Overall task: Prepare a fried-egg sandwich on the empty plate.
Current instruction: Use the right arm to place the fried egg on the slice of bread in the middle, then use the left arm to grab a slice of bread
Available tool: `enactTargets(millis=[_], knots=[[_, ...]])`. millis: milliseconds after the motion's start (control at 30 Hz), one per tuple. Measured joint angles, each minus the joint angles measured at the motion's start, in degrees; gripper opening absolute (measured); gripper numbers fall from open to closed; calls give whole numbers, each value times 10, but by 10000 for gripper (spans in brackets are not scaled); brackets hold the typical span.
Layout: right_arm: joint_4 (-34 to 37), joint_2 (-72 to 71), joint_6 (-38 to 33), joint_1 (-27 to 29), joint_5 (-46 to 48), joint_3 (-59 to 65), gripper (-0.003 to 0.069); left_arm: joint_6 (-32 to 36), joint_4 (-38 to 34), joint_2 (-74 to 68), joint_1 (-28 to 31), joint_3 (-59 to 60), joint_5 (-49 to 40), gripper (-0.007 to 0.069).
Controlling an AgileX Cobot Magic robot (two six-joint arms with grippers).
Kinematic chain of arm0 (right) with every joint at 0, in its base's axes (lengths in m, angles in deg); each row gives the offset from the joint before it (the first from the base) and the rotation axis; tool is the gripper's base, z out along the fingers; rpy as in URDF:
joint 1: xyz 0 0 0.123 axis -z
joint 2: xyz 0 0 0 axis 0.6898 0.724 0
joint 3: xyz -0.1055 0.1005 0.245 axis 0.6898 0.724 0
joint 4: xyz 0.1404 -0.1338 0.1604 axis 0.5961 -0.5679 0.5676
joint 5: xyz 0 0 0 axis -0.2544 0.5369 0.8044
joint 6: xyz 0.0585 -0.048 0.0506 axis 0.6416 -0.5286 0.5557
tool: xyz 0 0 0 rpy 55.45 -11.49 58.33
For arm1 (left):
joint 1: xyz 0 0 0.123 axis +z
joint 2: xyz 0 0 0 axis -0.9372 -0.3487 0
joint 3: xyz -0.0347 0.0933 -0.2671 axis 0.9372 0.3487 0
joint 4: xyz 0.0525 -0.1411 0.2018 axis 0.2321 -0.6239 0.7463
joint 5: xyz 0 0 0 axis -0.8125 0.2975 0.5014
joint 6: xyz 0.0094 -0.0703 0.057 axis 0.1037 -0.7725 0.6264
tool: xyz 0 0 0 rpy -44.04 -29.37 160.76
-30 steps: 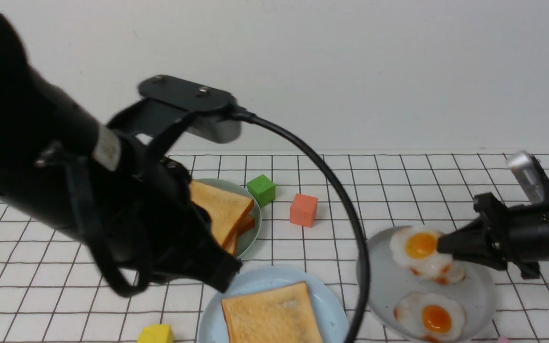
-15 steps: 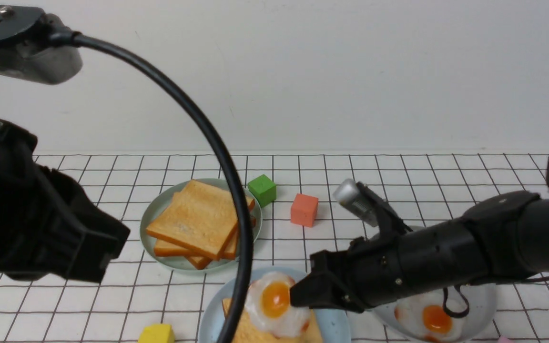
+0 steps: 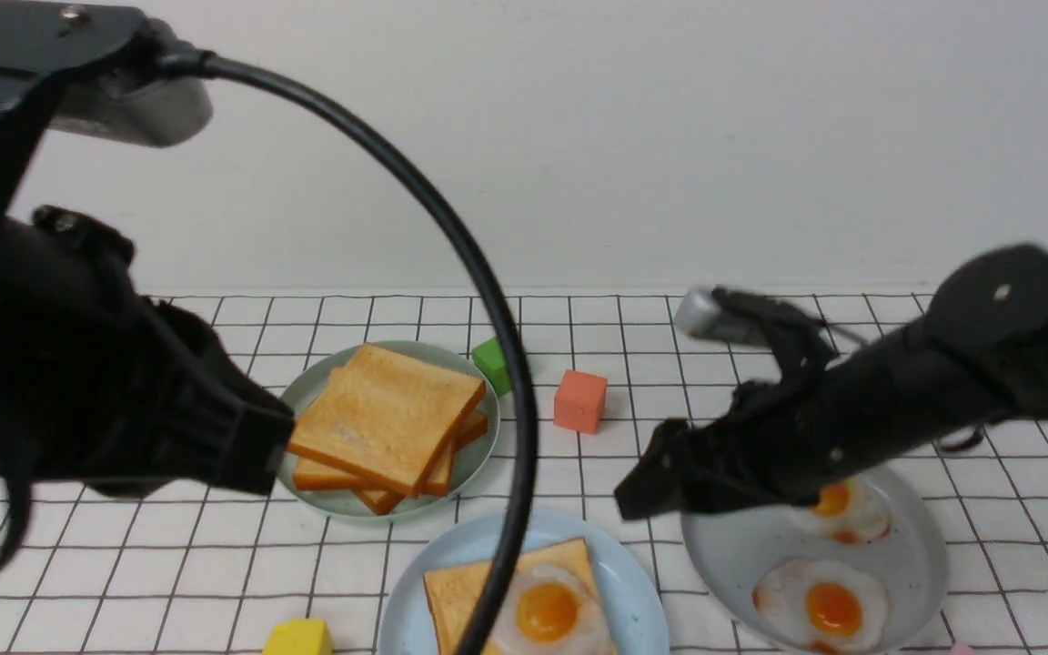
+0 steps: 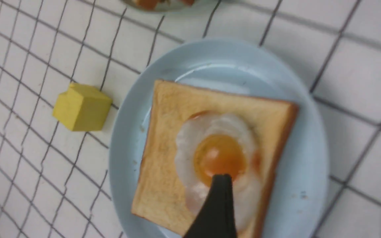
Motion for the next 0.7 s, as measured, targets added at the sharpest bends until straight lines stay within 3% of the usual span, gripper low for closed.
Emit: enactTargets(millis=[33,133,200,367,400,467,700], knots=[[0,-3,0,1,4,-6,668,0,1,0,0,0,2,4],[-158,-58,127,-6,89,-104,610,-10,20,-68,0,0,42,4],[-206,-83,168,-18,121,-138,567,-18,47,-108,0,0,66,4],[-242,-141,210,-45,164,-146,489,-25,84,-195,39,0,97,4],[-244,-161,212,-56,168,-134,480,-21,74,-220,73,0,106,6],[-244,-185,214,-71,168,-111,477,9,38,-252,127,0,115,6],[-244,-240,214,-119,165,-36,480,210,-255,-349,341,0,126,15]])
